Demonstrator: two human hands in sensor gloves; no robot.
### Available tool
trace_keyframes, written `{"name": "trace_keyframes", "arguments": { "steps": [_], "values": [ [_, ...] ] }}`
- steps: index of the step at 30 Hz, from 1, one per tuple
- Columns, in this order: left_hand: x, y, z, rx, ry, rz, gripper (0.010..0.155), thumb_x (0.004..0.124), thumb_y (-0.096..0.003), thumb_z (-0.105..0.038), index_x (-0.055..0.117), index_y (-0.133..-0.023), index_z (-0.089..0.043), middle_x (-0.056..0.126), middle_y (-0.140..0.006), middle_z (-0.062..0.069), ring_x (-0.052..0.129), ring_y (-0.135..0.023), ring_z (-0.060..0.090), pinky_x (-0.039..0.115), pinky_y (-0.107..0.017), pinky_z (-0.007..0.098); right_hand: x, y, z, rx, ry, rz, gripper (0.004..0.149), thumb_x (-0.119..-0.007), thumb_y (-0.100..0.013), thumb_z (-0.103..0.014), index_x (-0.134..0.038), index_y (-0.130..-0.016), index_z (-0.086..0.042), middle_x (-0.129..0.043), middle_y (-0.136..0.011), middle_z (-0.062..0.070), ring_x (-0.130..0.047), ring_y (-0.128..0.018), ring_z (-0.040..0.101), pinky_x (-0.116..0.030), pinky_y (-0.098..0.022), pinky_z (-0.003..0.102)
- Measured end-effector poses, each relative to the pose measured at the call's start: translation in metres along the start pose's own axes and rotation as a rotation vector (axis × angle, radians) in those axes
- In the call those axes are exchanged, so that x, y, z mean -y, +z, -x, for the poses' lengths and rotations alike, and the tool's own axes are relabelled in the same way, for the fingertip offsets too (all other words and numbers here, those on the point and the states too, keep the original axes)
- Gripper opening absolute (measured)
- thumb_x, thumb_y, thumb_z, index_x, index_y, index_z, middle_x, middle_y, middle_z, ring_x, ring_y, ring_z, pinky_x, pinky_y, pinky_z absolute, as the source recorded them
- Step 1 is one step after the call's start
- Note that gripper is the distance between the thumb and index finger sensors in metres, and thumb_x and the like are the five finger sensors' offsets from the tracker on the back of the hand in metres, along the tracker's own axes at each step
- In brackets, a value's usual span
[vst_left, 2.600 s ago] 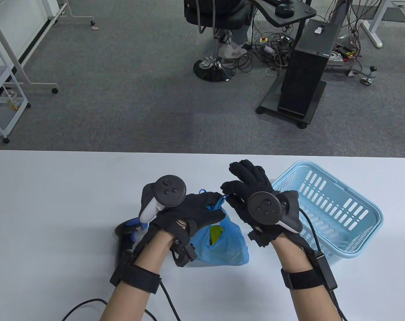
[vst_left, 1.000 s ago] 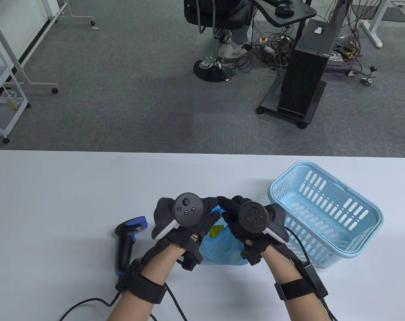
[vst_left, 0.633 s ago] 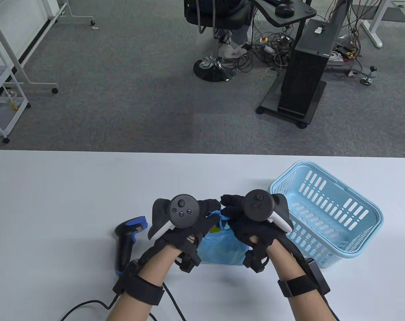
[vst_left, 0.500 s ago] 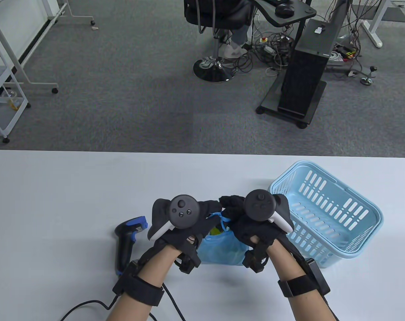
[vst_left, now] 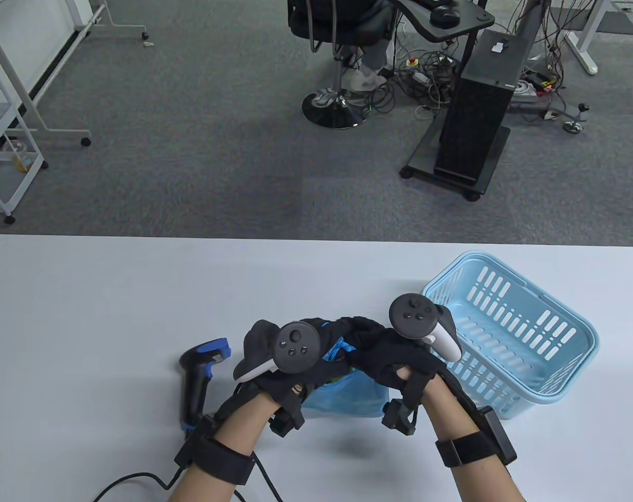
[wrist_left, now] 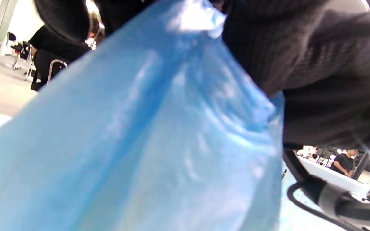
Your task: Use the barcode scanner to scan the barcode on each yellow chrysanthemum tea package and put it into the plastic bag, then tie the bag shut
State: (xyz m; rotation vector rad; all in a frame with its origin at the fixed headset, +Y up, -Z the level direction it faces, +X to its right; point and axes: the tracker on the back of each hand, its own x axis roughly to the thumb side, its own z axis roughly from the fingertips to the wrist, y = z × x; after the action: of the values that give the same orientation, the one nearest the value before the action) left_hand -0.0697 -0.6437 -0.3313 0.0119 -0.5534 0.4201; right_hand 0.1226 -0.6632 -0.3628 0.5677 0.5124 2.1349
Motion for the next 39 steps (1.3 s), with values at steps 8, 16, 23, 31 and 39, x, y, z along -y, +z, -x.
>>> {"name": "trace_keyframes", "arguments": {
  "steps": [8, 16, 23, 31, 39],
  "values": [
    [-0.009, 0.0, 0.006, -0.054, 0.045, -0.048, 0.047, 0.089, -0.046, -0.042, 0.095, -0.084, -0.015, 0.108, -0.071, 0.007, 0.101, -0.075, 0.033, 0.072, -0.061, 0.058, 0.002, 0.004, 0.005, -0.013, -0.01, 0.007, 0.053, -0.07, -0.041, -0.039, -0.088, -0.081, -0.009, -0.043, -0.109, 0.02, -0.032, -0.102, 0.045, -0.038, -0.07, 0.068],
    [-0.009, -0.005, 0.027, -0.112, 0.25, 0.052, 0.042, 0.084, -0.0492, -0.04, 0.097, -0.08, -0.015, 0.108, -0.067, 0.006, 0.102, -0.072, 0.033, 0.072, -0.059, 0.058, 0.009, 0.025, -0.002, 0.004, 0.294, 0.239, 0.059, -0.076, -0.039, -0.034, -0.069, -0.096, -0.021, -0.038, -0.111, 0.018, -0.034, -0.104, 0.043, -0.038, -0.072, 0.068],
    [0.004, -0.017, 0.043, -0.138, 0.463, 0.126, 0.042, 0.08, -0.0512, -0.041, 0.095, -0.081, -0.015, 0.106, -0.067, 0.004, 0.101, -0.072, 0.032, 0.073, -0.058, 0.058, -0.016, 0.026, -0.016, 0.07, 0.639, 0.333, 0.079, -0.084, -0.033, -0.045, -0.06, -0.102, -0.015, -0.031, -0.112, 0.018, -0.033, -0.105, 0.042, -0.039, -0.073, 0.068],
    [0.016, -0.016, 0.055, -0.147, 0.675, 0.2, 0.043, 0.079, -0.052, -0.041, 0.095, -0.081, -0.013, 0.105, -0.067, 0.006, 0.1, -0.073, 0.033, 0.072, -0.058, 0.058, -0.032, 0.014, -0.024, 0.081, 0.772, 0.43, 0.079, -0.077, -0.029, -0.059, -0.073, -0.094, -0.015, -0.039, -0.111, 0.015, -0.042, -0.105, 0.04, -0.044, -0.072, 0.067],
    [0.014, -0.01, 0.06, -0.117, 0.692, 0.176, 0.054, 0.076, -0.0516, -0.051, 0.092, -0.087, -0.014, 0.104, -0.074, 0.011, 0.097, -0.077, 0.038, 0.07, -0.058, 0.06, -0.021, 0.019, -0.028, 0.093, 0.756, 0.459, 0.064, -0.06, -0.039, -0.049, -0.076, -0.095, -0.021, -0.045, -0.11, 0.012, -0.048, -0.104, 0.037, -0.046, -0.072, 0.066]
  ]
}}
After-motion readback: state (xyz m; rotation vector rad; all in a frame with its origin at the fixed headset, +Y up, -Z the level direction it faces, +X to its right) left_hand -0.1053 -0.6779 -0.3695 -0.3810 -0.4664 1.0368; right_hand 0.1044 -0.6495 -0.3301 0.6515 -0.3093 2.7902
